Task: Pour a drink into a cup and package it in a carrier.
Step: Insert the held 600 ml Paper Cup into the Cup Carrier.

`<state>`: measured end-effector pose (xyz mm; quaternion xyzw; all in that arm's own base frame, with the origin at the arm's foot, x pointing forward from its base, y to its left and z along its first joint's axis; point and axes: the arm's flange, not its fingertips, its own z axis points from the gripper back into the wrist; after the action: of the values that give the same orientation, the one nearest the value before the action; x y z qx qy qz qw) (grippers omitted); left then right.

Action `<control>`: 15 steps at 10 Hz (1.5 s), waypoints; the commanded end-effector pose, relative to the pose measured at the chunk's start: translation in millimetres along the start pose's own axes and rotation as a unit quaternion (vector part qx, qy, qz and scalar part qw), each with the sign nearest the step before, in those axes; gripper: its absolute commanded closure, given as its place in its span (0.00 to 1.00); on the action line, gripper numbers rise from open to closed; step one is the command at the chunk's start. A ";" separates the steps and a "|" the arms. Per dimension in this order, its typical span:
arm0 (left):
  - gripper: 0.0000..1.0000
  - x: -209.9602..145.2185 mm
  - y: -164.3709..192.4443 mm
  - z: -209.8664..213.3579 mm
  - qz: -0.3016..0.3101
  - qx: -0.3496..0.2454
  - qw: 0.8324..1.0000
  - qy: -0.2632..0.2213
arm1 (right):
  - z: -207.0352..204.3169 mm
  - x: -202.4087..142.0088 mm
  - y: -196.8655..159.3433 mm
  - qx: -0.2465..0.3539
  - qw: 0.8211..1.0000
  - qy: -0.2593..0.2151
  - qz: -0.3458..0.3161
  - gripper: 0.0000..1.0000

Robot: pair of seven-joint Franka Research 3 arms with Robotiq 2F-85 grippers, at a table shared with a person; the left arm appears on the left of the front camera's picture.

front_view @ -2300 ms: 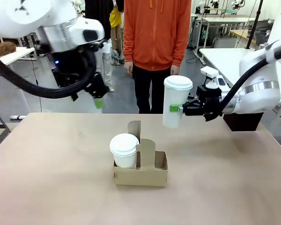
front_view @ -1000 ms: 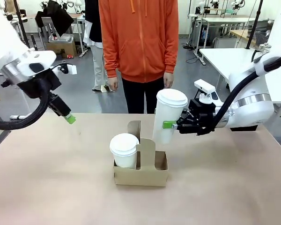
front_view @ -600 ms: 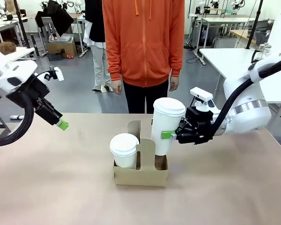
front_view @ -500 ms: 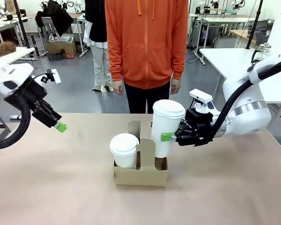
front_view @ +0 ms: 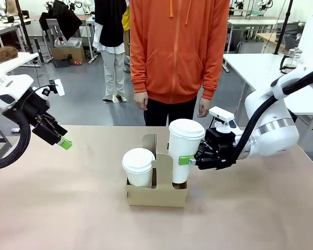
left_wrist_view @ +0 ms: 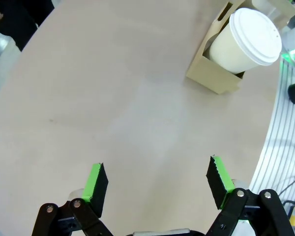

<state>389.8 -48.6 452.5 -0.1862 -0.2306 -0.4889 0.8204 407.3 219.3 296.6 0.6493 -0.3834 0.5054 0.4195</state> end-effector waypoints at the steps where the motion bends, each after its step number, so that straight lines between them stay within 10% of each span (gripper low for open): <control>1: 0.00 2.2 0.5 0.6 0.009 -0.003 1.000 -0.002 | 1.6 -11.6 -10.8 0.002 1.000 0.004 0.021 0.20; 15: 0.00 2.2 0.5 0.6 0.009 -0.003 1.000 -0.002 | -2.9 -66.5 -29.5 0.036 0.996 0.073 0.037 0.20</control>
<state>389.9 -47.9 452.6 -0.1838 -0.2296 -0.4866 0.8226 419.3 235.8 232.9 0.6249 -0.3566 0.5606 0.4099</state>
